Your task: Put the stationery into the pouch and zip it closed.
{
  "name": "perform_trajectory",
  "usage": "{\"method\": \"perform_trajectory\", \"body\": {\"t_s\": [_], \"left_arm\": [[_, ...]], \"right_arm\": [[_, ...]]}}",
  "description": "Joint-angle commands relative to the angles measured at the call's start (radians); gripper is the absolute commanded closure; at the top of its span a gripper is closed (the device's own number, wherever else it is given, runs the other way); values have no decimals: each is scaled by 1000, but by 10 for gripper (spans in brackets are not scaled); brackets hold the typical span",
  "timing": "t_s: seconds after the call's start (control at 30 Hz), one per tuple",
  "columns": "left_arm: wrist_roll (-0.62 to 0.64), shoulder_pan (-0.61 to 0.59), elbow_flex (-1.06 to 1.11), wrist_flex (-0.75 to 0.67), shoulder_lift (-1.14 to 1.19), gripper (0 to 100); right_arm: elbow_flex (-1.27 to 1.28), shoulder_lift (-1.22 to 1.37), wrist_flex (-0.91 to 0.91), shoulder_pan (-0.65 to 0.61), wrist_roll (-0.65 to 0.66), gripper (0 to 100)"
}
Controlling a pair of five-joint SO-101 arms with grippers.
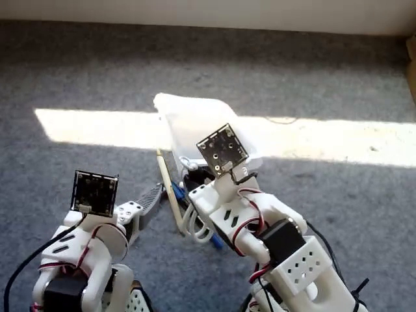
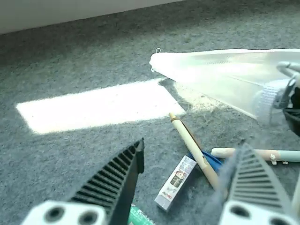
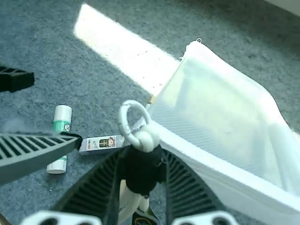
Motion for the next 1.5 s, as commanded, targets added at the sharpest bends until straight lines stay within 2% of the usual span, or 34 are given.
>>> {"method": "perform_trajectory", "body": {"t_s": [0.0, 0.27, 0.37, 0.6, 0.7, 0.9, 1.47], "left_arm": [[12, 93, -77, 6, -4, 704], [17, 136, -102, 0, 4, 704], [74, 136, -88, -11, -4, 704], [78, 136, -42, -35, -4, 704], [78, 153, -36, -35, -4, 704], [121, 216, -38, -35, -4, 705], [127, 214, 47, -110, -4, 708]], "right_arm": [[-61, -28, 4, 15, 14, 995], [-67, -28, 7, 13, 14, 995], [-68, -27, 74, 13, 14, 995], [-199, -21, 231, 13, 17, 995], [-209, -19, 236, 12, 40, 995], [-209, -19, 275, -85, 49, 995], [-216, -19, 317, -90, 51, 995]]}}
